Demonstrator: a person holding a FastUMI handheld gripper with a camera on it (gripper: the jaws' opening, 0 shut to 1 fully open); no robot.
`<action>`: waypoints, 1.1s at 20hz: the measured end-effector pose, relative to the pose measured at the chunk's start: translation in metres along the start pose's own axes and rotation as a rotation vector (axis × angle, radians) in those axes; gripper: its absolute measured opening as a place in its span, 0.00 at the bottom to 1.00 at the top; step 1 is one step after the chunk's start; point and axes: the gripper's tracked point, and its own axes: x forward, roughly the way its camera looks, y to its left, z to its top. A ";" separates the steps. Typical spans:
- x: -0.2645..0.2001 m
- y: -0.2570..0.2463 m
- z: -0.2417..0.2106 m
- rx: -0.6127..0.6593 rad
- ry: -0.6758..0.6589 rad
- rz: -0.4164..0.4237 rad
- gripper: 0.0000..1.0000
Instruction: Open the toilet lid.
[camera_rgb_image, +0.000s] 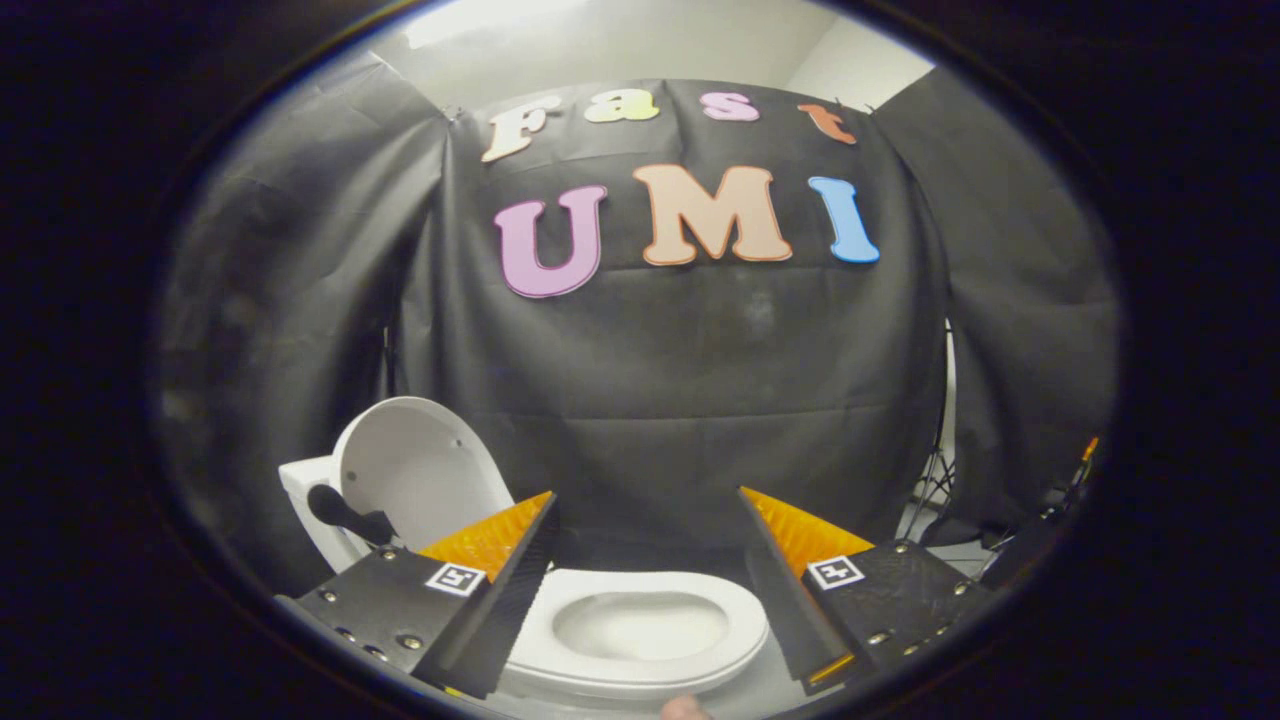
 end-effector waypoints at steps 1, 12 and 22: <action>-0.001 -0.011 -0.003 -0.002 0.009 -0.020 1.00; -0.006 -0.040 -0.010 0.020 0.029 -0.052 1.00; -0.004 -0.032 -0.013 0.002 0.029 -0.035 1.00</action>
